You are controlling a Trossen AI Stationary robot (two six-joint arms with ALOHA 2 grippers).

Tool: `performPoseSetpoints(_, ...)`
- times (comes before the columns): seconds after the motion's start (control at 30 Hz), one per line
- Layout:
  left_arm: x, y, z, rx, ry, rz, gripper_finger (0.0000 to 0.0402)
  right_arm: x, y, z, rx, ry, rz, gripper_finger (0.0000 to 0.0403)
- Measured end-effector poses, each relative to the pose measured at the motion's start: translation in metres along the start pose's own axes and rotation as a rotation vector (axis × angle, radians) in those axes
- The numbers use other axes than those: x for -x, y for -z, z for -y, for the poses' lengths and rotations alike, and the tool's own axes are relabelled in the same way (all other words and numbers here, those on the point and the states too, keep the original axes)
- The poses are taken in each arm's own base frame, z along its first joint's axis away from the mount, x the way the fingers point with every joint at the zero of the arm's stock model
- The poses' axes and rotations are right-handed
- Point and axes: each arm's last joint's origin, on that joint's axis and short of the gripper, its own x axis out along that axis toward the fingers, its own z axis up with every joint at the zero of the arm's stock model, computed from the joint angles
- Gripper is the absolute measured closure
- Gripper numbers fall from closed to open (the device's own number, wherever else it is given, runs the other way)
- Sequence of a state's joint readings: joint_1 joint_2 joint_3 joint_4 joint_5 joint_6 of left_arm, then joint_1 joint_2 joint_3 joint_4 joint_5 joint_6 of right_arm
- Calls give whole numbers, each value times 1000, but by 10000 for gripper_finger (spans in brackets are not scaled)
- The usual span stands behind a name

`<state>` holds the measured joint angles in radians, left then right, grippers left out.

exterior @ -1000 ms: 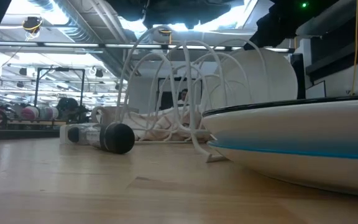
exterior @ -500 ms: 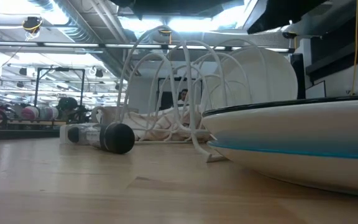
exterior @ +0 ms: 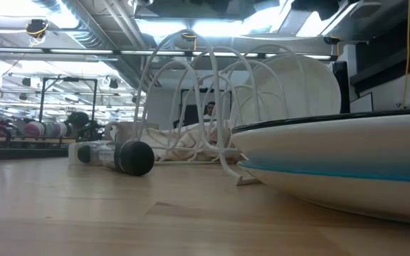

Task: Sort dishes
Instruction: Put the red patterned plate in the dish rack

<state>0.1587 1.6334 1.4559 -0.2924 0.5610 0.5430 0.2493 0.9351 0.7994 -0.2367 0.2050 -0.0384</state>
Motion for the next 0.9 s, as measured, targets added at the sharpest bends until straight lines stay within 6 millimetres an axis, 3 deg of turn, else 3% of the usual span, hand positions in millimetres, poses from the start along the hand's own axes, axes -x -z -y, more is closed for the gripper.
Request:
performPoseSetpoints(0.2, -28, -23, 51, -79, 140, 15, 314, -7, 3, -9, 2, -267, -22, 233)
performPoseSetpoints(0.4, -51, -43, 103, -206, 126, -18, 314, -21, 9, -14, 5, -306, -80, 233)
performPoseSetpoints(0.6, -78, -31, 147, -249, 145, -139, 314, -35, 17, -18, 5, -346, -139, 233)
performPoseSetpoints(0.9, -115, -8, 180, -204, 157, -265, 313, -50, 28, -33, 8, -440, -217, 233)
